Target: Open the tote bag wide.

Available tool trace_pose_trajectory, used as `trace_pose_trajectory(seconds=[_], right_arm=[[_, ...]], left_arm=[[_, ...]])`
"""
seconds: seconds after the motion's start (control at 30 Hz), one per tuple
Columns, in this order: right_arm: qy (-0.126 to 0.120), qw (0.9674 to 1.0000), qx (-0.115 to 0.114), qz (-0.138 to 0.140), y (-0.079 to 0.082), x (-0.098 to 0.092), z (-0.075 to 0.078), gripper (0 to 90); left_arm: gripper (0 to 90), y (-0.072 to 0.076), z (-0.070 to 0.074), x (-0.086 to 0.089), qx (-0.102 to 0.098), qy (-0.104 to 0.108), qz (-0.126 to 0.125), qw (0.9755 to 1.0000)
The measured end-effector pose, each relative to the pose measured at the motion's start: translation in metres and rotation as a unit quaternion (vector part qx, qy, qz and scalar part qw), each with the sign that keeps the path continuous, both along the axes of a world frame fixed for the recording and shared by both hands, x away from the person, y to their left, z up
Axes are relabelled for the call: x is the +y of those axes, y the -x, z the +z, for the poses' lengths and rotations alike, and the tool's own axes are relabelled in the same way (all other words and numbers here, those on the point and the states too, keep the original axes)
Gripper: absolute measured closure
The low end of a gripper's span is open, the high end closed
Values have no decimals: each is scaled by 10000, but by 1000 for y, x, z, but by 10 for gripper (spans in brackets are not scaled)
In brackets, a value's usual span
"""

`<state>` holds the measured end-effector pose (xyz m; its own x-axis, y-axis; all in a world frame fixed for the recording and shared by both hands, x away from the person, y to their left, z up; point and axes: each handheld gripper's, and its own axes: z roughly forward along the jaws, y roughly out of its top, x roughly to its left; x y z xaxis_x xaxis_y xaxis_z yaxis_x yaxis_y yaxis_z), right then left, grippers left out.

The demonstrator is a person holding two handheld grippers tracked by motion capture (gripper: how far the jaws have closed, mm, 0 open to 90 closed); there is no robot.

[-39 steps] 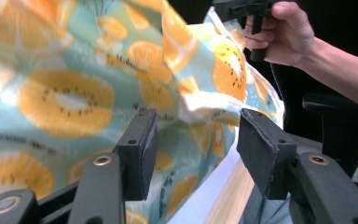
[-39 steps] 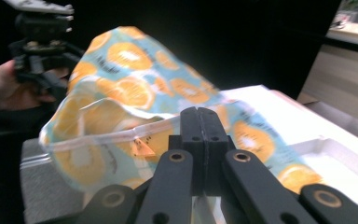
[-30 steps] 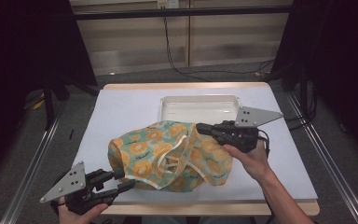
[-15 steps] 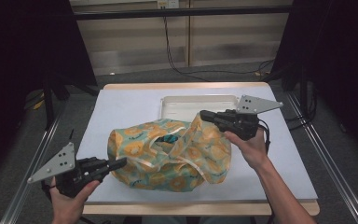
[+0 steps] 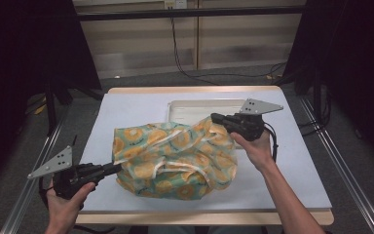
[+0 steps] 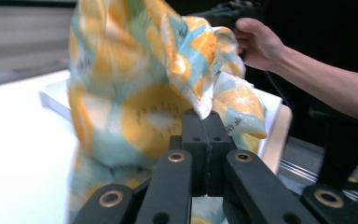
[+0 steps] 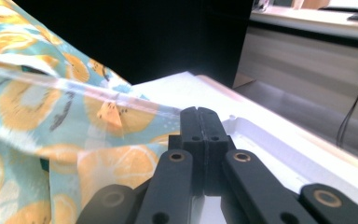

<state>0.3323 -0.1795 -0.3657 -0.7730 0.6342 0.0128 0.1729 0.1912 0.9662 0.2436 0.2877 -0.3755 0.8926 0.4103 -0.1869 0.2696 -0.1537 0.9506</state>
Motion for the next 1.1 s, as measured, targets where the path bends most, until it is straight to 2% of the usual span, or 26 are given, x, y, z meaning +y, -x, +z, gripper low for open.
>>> trace_pose_trajectory(seconds=[0.03,0.07,0.1,0.13,0.17,0.2,0.27,0.3,0.33,0.37,0.4,0.43,0.47,0.5,0.53,0.63,0.67,0.7,0.77,0.8,0.83,0.93,1.0,1.03,1.1], right_arm=[[-41,9998,110,169,-1,3,-7,900],[-41,9998,110,169,-1,3,-7,900],[72,9995,157,277,0,8,-11,900],[72,9995,157,277,0,8,-11,900],[122,9990,161,395,4,11,-12,854],[122,9990,161,395,4,11,-12,854],[67,9987,71,501,10,10,-7,811],[-65,9984,-40,566,18,7,0,744],[-65,9984,-40,566,18,7,0,744],[-64,9978,-114,649,27,5,5,691],[-64,9978,-114,649,27,5,5,691],[-75,9977,-165,660,36,6,10,654],[-75,9977,-165,660,36,6,10,654],[-96,9972,-187,721,41,7,11,629],[-40,9965,-273,791,49,12,14,584],[28,9955,-382,869,58,19,20,534],[38,9952,-407,890,59,20,21,515],[23,9957,-435,814,60,20,23,483],[-27,9957,-446,809,59,19,26,479],[-27,9957,-446,809,59,19,26,479],[-145,9952,-438,863,60,19,29,479],[-232,9939,-420,990,63,22,31,481],[-211,9927,-453,1094,68,29,33,489],[-209,9902,-473,1294,71,39,35,494],[-179,9883,-466,1439,73,49,36,494]], left_arm=[[897,1,-1,-5,-20,67,-152,9999],[897,1,-1,-5,-20,67,-152,9999],[898,2,0,-8,-26,49,-235,9997],[898,4,1,-11,-35,-24,-244,9997],[898,5,5,-18,-66,-90,-324,9994],[899,5,5,-18,-66,-90,-324,9994],[898,6,10,-22,-142,-49,-418,9990],[899,6,13,-25,-161,-24,-465,9988],[899,6,16,-27,-196,-15,-451,9988],[899,6,23,-31,-214,53,-509,9985],[899,6,23,-31,-214,53,-509,9985],[899,4,30,-35,-262,153,-545,9981],[899,4,30,-35,-262,153,-545,9981],[899,2,33,-37,-290,181,-562,9978],[899,1,37,-39,-288,154,-477,9983],[899,-12,45,-49,-244,211,-576,9978],[899,-12,45,-49,-244,211,-576,9978],[899,-17,48,-54,-213,230,-520,9982],[899,-24,49,-57,-133,369,-506,9979],[899,-24,49,-57,-133,369,-506,9979],[899,-30,50,-62,-126,309,-461,9984],[899,-35,51,-68,-68,225,-447,9987],[899,-40,51,-74,-28,248,-465,9986],[899,-43,53,-79,-15,233,-432,9988],[899,-46,55,-83,21,254,-371,9990]])
